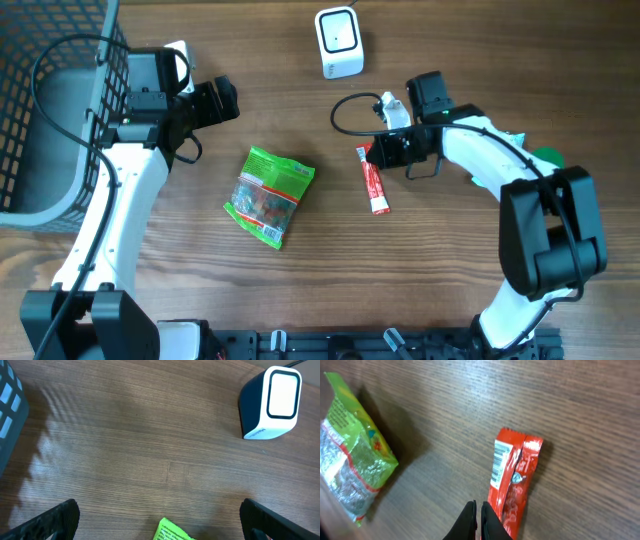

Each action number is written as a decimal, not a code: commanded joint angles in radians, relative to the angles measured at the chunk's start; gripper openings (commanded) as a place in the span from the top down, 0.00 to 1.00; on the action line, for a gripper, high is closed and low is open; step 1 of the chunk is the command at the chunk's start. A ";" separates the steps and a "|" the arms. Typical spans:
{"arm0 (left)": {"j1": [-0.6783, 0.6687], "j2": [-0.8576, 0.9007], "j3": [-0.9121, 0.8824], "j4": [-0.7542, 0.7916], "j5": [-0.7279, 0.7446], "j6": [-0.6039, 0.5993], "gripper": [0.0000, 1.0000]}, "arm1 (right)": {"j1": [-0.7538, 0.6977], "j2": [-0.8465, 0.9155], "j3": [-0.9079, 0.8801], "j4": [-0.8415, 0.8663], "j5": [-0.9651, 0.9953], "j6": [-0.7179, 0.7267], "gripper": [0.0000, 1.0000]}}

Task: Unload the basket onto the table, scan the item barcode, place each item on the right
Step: 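Lower the Nescafe stick back onto the table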

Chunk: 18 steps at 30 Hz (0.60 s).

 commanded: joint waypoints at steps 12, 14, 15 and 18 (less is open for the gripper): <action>0.005 0.002 -0.001 0.003 0.005 0.016 0.00 | 0.006 0.070 -0.097 0.130 0.109 0.040 0.95; 0.005 0.002 -0.001 0.003 0.005 0.016 0.00 | 0.006 0.072 -0.096 0.124 0.184 0.040 0.95; 0.005 0.002 -0.001 0.003 0.005 0.016 0.00 | 0.006 0.068 -0.090 0.123 0.197 0.040 0.94; 0.005 0.002 -0.001 0.003 0.005 0.016 0.00 | 0.006 0.012 0.016 0.020 0.196 0.039 0.94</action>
